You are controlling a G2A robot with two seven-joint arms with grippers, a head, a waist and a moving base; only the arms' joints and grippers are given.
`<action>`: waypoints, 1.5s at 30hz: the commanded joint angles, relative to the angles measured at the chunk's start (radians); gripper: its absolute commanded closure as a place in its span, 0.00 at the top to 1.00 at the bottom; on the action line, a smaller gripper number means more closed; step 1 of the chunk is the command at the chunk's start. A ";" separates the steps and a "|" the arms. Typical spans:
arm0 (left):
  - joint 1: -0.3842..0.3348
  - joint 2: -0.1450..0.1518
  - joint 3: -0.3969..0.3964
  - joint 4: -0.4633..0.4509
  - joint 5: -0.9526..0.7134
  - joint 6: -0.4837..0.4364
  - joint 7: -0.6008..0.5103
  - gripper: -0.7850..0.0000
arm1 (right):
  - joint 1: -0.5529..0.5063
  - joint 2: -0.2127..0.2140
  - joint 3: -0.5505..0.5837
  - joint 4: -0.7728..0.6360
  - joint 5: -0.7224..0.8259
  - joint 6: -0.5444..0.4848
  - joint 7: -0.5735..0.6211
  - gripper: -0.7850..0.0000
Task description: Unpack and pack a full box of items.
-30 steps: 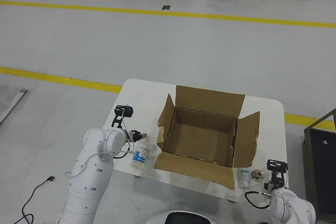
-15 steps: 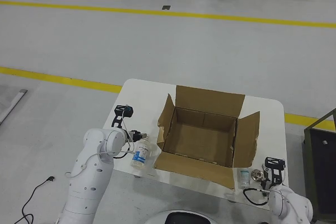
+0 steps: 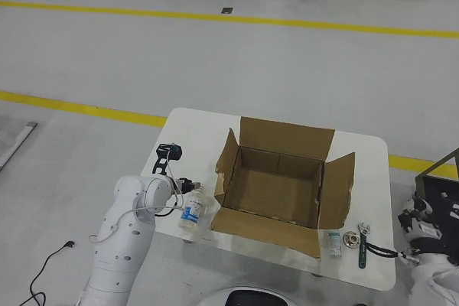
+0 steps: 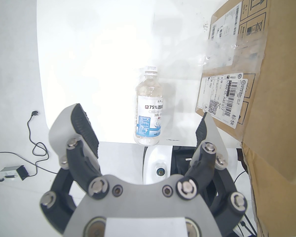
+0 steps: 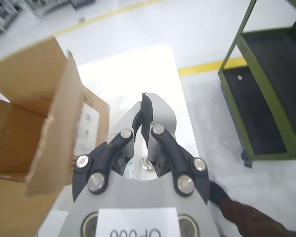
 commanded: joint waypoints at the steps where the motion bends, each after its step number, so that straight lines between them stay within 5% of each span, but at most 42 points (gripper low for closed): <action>1: 0.000 0.000 0.000 0.000 0.000 0.000 0.000 1.00 | -0.035 -0.005 -0.002 -0.029 0.057 -0.005 -0.106 0.00; 18: 0.000 0.000 0.000 0.000 0.000 0.000 0.000 1.00 | -0.057 -0.008 -0.042 -0.087 0.018 0.022 -0.221 0.00; 24: 0.000 0.000 0.000 0.000 0.000 0.000 0.000 1.00 | -0.028 0.003 -0.042 -0.024 0.074 -0.141 -0.293 0.00; 30: 0.000 0.000 0.000 0.000 0.000 0.000 0.000 1.00 | 0.009 0.017 -0.072 0.082 -0.085 -0.252 -0.396 0.00; 34: 0.000 0.000 0.000 0.000 0.000 0.000 0.000 1.00 | 0.044 0.022 -0.104 0.164 -0.230 -0.204 -0.490 0.00; 41: 0.000 0.000 0.000 0.000 0.000 0.000 0.000 1.00 | 0.060 0.024 -0.137 0.212 -0.252 -0.150 -0.529 0.00; 45: 0.007 0.008 0.008 0.027 0.008 -0.097 -0.009 1.00 | 0.032 0.026 -0.137 0.176 -0.239 -0.141 -0.514 0.00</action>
